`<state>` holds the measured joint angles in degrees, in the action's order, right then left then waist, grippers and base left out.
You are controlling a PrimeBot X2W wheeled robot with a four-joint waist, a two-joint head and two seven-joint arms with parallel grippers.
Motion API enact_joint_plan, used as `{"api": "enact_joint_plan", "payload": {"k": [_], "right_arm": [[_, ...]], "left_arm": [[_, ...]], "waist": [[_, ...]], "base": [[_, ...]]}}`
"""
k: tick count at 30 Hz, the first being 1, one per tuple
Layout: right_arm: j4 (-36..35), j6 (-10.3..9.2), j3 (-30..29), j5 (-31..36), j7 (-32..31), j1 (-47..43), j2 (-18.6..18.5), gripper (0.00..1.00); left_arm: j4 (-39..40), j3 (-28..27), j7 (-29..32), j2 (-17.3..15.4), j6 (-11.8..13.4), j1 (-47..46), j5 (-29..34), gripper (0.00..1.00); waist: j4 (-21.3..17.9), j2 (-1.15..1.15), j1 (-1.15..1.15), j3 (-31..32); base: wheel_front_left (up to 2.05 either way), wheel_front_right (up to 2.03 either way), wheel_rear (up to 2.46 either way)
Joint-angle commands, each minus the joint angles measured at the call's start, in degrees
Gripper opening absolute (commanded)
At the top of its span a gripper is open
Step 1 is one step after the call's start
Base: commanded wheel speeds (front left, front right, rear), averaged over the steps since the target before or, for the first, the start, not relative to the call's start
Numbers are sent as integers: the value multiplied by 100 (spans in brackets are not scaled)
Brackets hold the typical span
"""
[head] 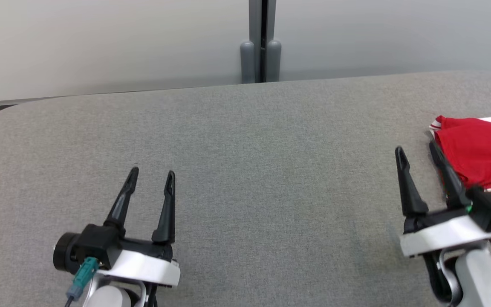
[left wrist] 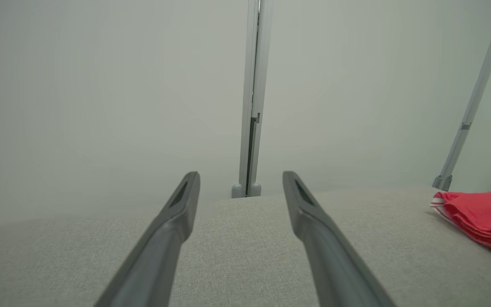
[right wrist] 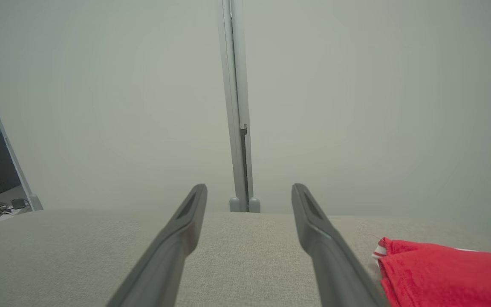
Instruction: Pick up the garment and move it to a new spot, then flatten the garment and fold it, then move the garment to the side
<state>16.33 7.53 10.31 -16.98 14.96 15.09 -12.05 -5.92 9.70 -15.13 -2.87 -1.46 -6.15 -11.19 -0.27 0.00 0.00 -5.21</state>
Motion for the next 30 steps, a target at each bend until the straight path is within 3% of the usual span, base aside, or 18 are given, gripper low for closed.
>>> {"api": "enact_joint_plan", "payload": {"k": [1, 10, 16, 30], "right_arm": [[-87, -9, -128, 58, 30, -171, 90, 100], [-650, -6, -376, 421, 30, -819, 685, 100], [-775, -6, -418, 530, 31, -937, 792, 100], [-713, -6, -488, 528, 31, -1005, 865, 100]], "left_arm": [[-77, -6, 3, -13, 2, 77, -3, 100], [-312, -93, 3, -15, 113, 265, -379, 100], [-439, -180, 0, -14, 45, 271, -780, 100], [-532, -333, 0, -15, -143, 337, -986, 100]], "waist": [[42, 0, 0, 53], [27, 0, 0, 124], [14, 0, 0, 169], [5, 0, 0, 287]], "base": [[0, 0, 0], [0, 0, 0], [0, 0, 0], [0, 0, 0]]}}
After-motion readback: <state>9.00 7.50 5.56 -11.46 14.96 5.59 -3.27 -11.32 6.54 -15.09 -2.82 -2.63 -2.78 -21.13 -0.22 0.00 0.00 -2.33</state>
